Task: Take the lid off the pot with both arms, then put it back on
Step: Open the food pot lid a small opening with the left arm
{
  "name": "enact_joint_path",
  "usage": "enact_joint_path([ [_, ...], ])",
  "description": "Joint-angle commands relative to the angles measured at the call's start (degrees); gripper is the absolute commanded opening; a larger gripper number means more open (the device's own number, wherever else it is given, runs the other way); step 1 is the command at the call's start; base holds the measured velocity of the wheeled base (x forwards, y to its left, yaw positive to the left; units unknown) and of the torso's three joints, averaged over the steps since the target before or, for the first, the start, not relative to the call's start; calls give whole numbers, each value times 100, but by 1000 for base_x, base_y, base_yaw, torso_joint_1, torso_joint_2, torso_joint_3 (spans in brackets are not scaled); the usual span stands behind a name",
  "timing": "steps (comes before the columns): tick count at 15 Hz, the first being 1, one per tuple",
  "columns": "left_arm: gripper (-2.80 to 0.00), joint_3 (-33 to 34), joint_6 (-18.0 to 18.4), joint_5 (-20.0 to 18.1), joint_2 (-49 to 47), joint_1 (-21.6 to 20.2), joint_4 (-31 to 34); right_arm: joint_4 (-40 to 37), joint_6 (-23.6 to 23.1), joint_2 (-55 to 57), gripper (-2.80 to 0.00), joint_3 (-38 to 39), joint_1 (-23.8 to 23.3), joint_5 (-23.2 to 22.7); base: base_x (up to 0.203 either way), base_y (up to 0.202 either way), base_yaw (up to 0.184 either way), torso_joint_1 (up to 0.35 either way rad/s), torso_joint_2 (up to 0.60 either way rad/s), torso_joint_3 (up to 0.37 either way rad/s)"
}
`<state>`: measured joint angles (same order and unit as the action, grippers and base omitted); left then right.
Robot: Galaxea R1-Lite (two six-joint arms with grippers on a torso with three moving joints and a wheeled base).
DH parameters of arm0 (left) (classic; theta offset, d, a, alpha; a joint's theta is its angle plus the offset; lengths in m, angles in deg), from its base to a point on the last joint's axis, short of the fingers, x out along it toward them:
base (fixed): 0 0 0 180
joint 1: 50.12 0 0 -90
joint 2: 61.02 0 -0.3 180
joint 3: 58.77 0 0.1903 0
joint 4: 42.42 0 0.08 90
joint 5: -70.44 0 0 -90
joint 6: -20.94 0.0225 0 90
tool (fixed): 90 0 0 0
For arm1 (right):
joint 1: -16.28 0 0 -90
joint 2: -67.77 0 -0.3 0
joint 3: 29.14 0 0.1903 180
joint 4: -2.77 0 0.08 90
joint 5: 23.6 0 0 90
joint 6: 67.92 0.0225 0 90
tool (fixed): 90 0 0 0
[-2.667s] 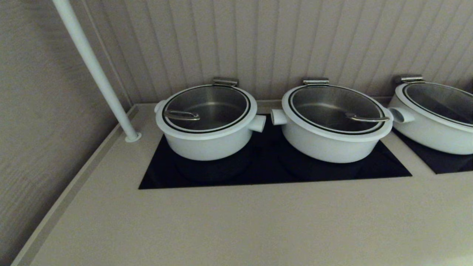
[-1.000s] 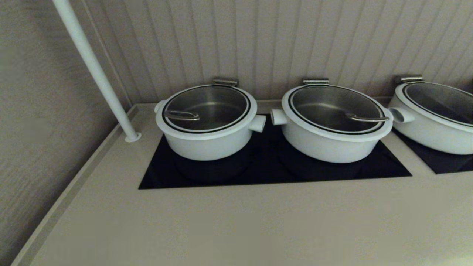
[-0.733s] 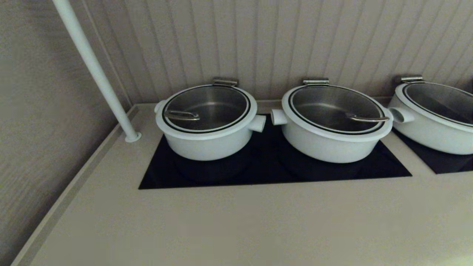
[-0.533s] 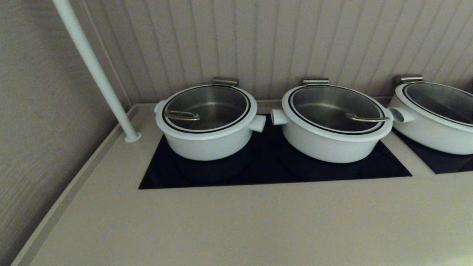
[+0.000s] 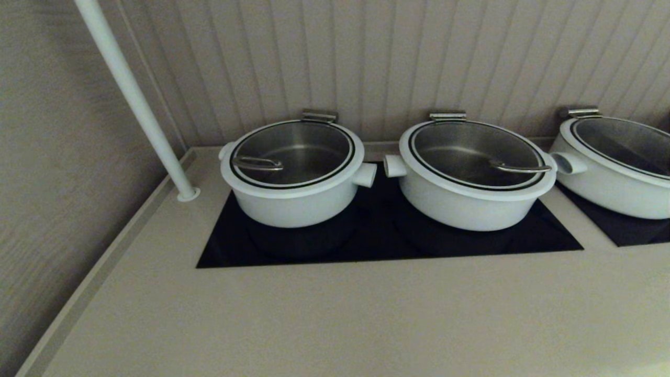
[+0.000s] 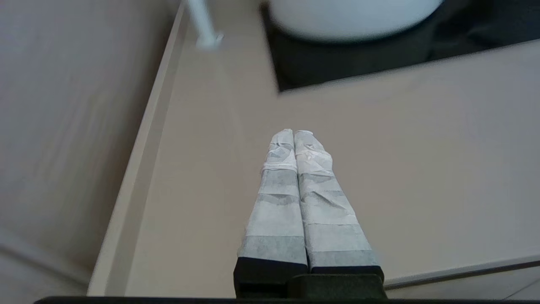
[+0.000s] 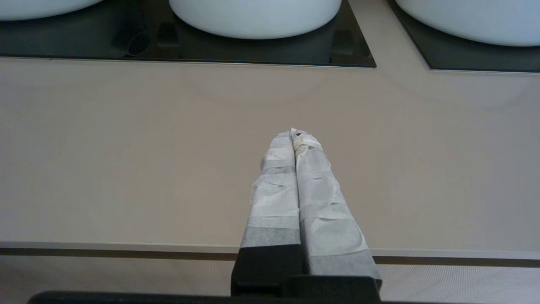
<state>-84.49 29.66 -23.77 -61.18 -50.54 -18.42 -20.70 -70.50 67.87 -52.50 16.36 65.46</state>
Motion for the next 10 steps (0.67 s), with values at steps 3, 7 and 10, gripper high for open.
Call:
enact_joint_path([
  [3, -280, -924, 41, -339, -754, -2, -11, 1, -5, -1, -280, 0, 1, -3, 0, 0, 0, 0, 0, 0],
  [7, -280, -2036, 54, -1040, -1868, -2, 6, 1, -5, -1, -280, 0, 1, -3, 0, 0, 0, 0, 0, 0],
  [10, -280, -2597, 170, -1492, -2562, -2, 12, 1, -5, -1, -280, 0, 1, -3, 0, 0, 0, 0, 0, 0],
])
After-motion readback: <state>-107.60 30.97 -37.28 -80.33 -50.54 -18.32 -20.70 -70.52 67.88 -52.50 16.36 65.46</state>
